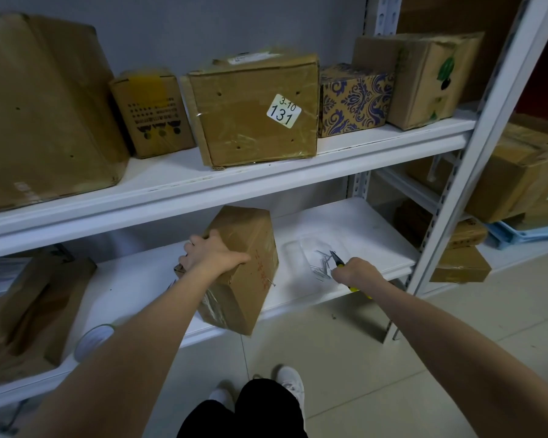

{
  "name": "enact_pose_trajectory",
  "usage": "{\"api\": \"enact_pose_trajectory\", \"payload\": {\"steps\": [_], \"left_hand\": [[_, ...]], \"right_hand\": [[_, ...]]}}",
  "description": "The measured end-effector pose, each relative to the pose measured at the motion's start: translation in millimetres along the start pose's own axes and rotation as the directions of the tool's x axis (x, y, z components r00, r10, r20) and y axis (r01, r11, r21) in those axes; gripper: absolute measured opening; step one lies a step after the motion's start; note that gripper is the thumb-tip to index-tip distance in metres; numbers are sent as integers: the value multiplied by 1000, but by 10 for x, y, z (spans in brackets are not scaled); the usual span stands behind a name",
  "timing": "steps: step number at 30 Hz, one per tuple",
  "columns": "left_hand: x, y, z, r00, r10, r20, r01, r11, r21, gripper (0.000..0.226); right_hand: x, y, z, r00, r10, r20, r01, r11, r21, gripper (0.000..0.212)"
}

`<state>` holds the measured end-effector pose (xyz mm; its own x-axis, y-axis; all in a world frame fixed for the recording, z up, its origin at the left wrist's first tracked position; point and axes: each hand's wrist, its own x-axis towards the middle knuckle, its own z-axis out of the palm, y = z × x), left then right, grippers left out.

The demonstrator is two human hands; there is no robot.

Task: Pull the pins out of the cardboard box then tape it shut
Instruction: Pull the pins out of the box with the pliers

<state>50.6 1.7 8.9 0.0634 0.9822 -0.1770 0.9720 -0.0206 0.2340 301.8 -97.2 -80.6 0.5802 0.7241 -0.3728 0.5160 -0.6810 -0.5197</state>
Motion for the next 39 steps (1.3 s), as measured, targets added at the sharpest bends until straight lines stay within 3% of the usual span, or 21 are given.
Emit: {"api": "enact_pose_trajectory", "payload": {"steps": [7,13,18,23,29,39], "left_hand": [[21,-14,28,1000,10,-6,-10,1000,-9,98],[13,-3,7,1000,-1,15,0,1000,20,104],[10,-25,-59,999,-25,29,25,1000,13,110],[-22,-104,-83,995,-95,4,95,993,-70,111],[58,-274,-74,986,-166,23,166,948,-271,107],[100,-353,-75,986,-160,37,164,950,-265,114]], "right_hand": [[22,-158,133,999,-53,-15,50,990,-134,24],[-111,-296,200,966,-130,223,127,992,25,20],[-255,-472,354,884,-93,457,-41,960,275,23],[-319,-530,514,823,-33,567,-143,954,264,22],[-362,-562,660,767,-8,641,-204,945,255,22],[-329,-725,869,814,-99,573,-174,899,402,12]]}}
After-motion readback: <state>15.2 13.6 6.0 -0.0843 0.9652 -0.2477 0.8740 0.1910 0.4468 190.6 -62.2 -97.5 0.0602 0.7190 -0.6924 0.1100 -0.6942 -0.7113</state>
